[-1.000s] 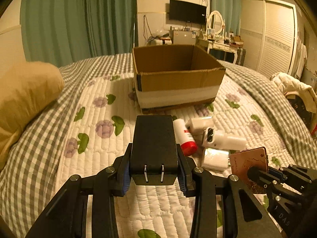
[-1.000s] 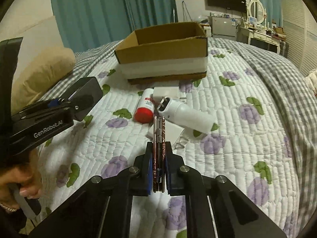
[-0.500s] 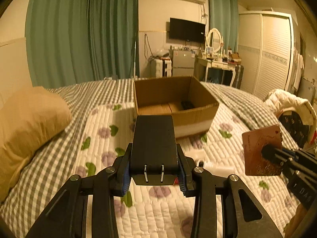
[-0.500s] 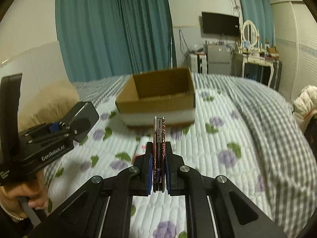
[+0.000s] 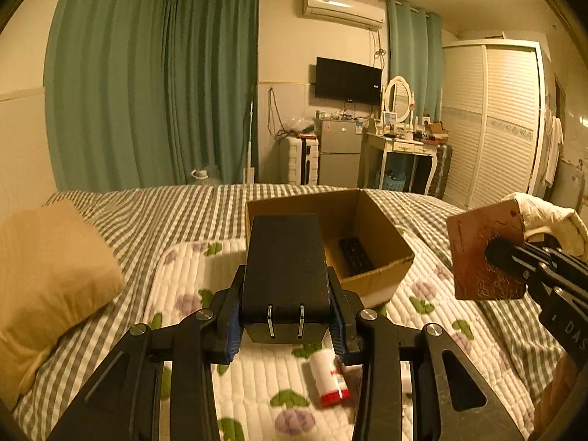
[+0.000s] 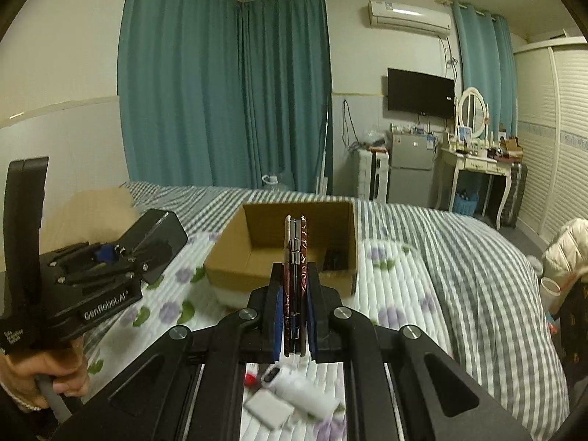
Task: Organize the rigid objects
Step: 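Carry the charger and pink card case into the cardboard box with both tools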
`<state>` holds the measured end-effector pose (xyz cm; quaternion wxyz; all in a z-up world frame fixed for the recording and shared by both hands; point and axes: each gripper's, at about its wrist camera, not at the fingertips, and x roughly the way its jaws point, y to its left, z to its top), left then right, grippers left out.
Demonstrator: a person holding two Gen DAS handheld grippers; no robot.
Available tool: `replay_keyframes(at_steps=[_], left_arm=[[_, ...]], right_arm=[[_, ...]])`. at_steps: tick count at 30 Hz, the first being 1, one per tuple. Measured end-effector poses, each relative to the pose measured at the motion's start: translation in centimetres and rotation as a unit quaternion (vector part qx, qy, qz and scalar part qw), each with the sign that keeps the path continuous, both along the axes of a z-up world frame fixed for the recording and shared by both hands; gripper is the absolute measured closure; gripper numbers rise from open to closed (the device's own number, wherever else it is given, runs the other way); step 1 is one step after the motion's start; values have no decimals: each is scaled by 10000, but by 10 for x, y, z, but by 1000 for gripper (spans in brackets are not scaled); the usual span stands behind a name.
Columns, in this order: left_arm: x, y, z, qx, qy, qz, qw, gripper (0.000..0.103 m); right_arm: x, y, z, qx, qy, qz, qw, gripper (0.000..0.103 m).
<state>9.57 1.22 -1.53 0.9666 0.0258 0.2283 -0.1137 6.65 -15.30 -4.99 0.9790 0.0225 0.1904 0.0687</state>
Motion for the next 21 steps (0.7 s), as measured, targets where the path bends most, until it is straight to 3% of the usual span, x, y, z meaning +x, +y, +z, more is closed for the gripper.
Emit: replay_keyframes(at_steps=[16,21], left_arm=[[72,-16,3,5,-153,-121,9998,65],[109,-25,-7,-21,78,-86,9999,65]], right_arm=[[93,6,1,-182,-56,178,9997,93],[133,8,-12,-224,146,284,9992,93]])
